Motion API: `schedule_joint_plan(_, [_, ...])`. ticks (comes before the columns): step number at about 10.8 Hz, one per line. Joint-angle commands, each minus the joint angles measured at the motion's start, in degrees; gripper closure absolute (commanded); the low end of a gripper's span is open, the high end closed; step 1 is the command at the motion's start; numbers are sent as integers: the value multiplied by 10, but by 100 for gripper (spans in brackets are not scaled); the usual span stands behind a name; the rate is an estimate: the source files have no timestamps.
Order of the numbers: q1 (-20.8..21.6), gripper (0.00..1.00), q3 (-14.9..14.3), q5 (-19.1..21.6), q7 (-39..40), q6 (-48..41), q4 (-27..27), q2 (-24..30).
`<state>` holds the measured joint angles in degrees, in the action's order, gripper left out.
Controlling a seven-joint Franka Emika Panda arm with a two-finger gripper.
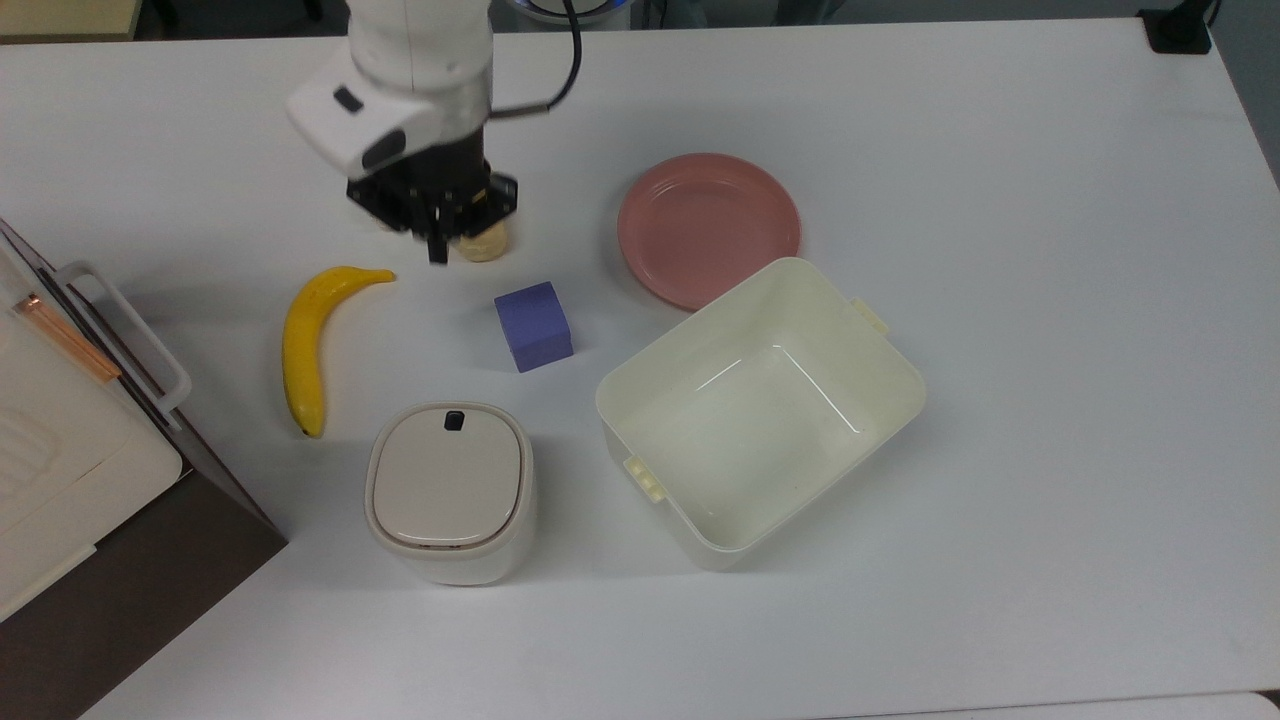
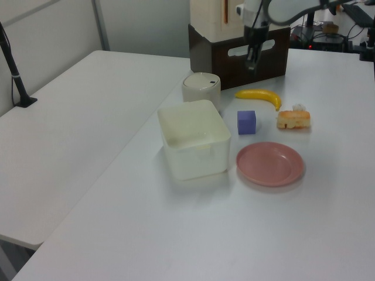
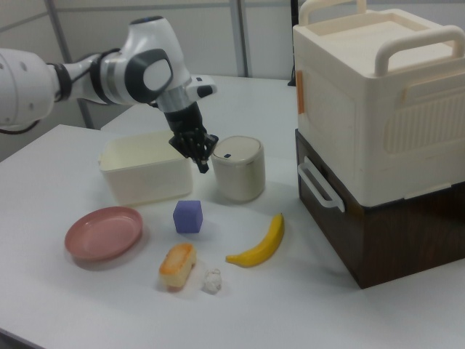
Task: Open the trash can
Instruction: 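Move the gripper toward the small white trash can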
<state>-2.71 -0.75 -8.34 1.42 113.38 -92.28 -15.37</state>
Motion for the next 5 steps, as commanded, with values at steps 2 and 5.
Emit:
schedule_joint_plan(2, [6, 100, -2, -18, -81, 103, 31, -47])
schedule_joint_plan(5, [3, 100, -2, -16, -102, 150, 31, -58])
